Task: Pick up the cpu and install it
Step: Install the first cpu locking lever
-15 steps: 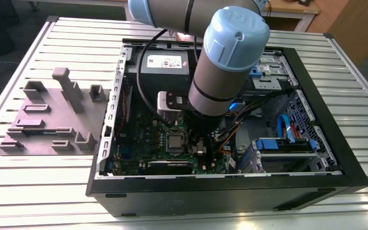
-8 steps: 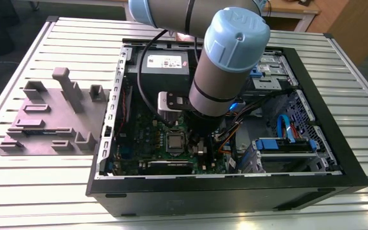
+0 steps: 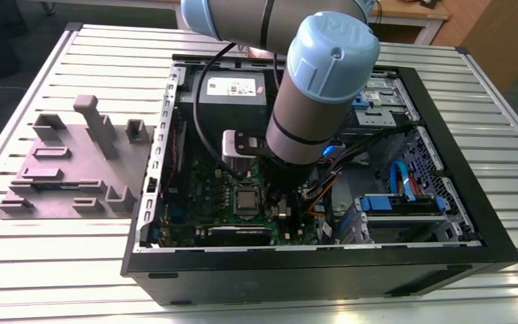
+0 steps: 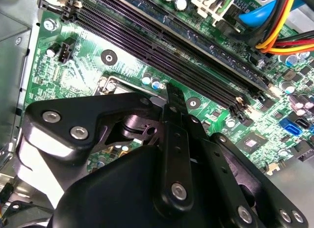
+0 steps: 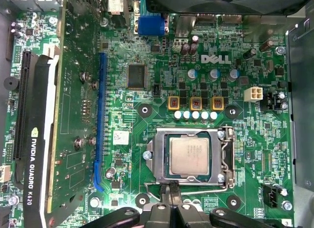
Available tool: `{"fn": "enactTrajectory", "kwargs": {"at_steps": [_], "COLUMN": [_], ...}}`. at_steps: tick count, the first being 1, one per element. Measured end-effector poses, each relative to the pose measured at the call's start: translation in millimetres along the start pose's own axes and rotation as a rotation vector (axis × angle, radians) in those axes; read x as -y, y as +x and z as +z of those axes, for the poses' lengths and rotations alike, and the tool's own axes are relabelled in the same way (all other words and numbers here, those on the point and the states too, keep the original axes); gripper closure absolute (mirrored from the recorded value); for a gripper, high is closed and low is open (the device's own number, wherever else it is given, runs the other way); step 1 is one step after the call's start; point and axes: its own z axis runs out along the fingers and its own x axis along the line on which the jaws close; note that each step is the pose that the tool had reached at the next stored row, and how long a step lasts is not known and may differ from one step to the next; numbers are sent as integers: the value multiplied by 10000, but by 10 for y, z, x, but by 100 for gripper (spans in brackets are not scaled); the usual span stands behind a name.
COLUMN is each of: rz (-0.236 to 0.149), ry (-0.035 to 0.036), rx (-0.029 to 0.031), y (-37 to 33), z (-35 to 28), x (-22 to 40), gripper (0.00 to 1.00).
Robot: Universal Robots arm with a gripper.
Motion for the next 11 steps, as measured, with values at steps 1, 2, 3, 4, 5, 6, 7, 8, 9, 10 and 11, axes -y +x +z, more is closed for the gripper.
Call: {"fn": "enactTrajectory", "kwargs": {"at_steps": [1,2,3,4,5,6,7,8,9,10,11], "rz": [0,0,0,0,0,1,0,-1,0,0,-1], "ry": [1,2,2,3,3,3,6,11,5,3,3], "rx": [0,0,2,4,5,9,16,19,8,6,7], "y": [0,0,0,0,0,0,-1,-2,-1,0,-1], "z": [1,1,2,2,-1,-10,-22,-39,-66,-91,-118], "x": [0,0,0,0,0,-1,-2,-3,-6,-9,-12], "gripper": [90,90,90,90,90,90,90,90,90,90,90]}}
